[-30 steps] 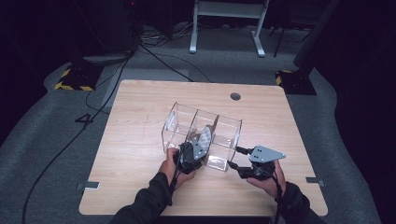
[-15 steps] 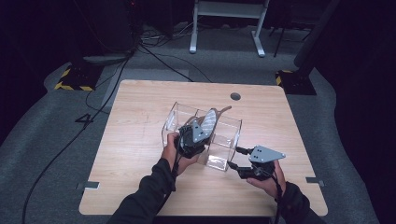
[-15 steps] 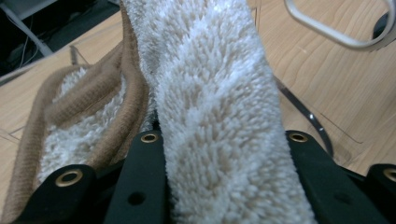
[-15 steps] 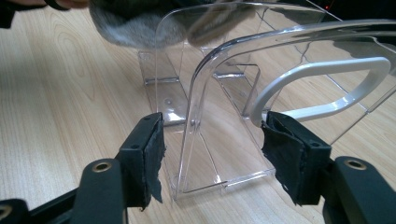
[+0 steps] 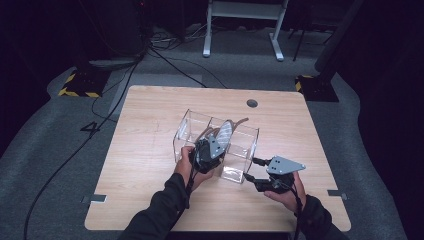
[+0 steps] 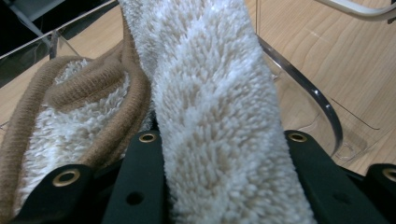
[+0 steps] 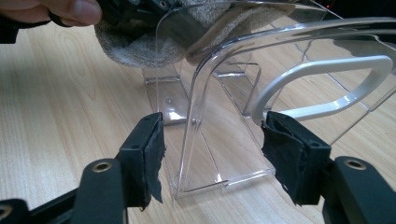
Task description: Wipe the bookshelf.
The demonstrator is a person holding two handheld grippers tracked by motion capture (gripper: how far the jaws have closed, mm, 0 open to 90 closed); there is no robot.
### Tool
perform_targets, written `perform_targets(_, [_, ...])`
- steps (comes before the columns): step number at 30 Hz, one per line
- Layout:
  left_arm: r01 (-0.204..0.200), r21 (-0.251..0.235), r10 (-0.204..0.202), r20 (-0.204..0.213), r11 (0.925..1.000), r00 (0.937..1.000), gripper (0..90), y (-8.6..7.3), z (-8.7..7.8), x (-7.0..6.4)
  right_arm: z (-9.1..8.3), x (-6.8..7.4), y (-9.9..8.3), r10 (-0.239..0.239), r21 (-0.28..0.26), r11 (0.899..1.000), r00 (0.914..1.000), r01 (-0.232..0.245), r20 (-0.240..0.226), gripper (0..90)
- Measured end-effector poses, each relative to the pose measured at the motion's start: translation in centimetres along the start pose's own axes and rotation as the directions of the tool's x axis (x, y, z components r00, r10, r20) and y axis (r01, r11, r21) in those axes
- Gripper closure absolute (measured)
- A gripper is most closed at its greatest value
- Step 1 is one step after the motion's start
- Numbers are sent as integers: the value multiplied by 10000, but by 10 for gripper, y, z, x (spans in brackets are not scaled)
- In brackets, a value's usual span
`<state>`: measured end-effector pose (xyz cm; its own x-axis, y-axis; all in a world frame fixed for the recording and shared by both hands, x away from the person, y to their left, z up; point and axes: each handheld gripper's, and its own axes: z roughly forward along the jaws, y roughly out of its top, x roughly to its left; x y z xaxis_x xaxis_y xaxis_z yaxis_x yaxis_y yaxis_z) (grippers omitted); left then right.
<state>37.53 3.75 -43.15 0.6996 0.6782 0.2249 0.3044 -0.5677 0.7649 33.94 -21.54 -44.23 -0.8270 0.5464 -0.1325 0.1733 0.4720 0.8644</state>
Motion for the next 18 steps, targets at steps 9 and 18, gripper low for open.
perform_targets(9, [-393,128,396,-226,9991,9990,677,-12,3,-11,0,0,0,26,8,10000,10000,-26,20,388])
perform_targets(18, [-490,310,492,-66,9983,9988,675,-23,5,-17,1,0,-1,21,39,10000,10000,-21,19,386])
